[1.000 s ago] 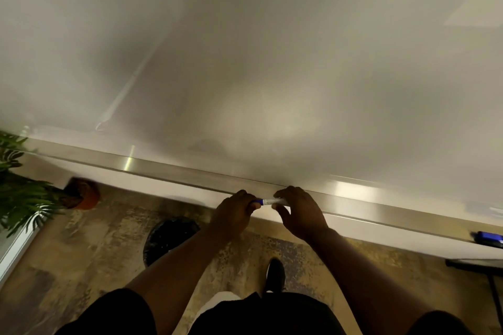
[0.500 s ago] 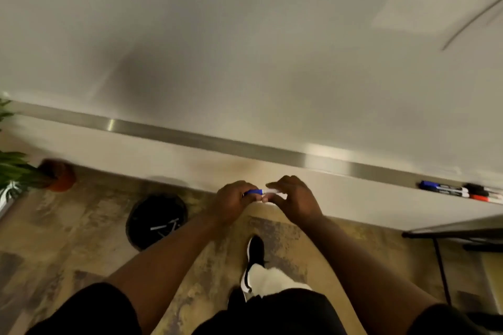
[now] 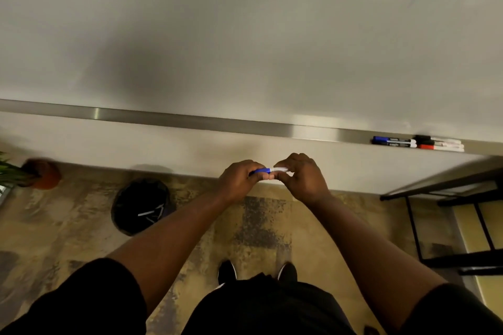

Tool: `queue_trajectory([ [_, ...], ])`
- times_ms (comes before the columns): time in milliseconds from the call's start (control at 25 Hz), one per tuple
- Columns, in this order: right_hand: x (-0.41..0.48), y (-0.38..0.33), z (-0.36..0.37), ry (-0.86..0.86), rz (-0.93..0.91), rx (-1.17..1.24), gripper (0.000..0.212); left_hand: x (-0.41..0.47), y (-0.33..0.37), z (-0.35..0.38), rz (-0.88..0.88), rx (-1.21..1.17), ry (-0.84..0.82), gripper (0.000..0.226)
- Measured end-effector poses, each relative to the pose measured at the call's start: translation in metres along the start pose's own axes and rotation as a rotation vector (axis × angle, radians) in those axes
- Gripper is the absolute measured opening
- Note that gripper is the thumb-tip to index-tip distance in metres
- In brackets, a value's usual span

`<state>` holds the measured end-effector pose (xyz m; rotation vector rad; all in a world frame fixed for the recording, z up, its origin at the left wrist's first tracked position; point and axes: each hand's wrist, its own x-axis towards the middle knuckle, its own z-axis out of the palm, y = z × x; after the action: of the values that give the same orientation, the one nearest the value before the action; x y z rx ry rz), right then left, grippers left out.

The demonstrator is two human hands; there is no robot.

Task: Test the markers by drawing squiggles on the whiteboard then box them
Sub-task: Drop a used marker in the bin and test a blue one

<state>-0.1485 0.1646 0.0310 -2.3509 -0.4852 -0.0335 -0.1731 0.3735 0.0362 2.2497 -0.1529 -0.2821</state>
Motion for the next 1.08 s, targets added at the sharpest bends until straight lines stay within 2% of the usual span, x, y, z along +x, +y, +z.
queue_trajectory([
  [240,-0.032,0.049,-0.026,0.093,0.086,-0.012,0.037,0.016,0.036,0.053,0.03,0.053,-0.011,0.03],
  [440,-0.031,0.048,-0.031,0.123,0.149,-0.024,0.015,0.019,0.047,0.057,0.057,0.146,0.036,0.031],
  [640,-0.022,0.038,-0.031,0.174,0.154,-0.077,0.022,0.017,0.047,0.044,0.084,0.201,0.137,0.027],
  [760,-0.005,0.024,-0.039,0.217,0.075,0.001,0.022,0.02,0.048,0.023,0.097,0.157,0.194,0.03],
  [920,0.024,0.009,-0.068,0.325,-0.026,0.043,0.023,0.039,0.062,-0.041,0.162,0.164,0.362,0.027],
  [1080,0.072,-0.021,-0.123,0.466,-0.09,0.066,0.02,0.081,0.111,-0.12,0.394,0.241,0.63,0.016],
])
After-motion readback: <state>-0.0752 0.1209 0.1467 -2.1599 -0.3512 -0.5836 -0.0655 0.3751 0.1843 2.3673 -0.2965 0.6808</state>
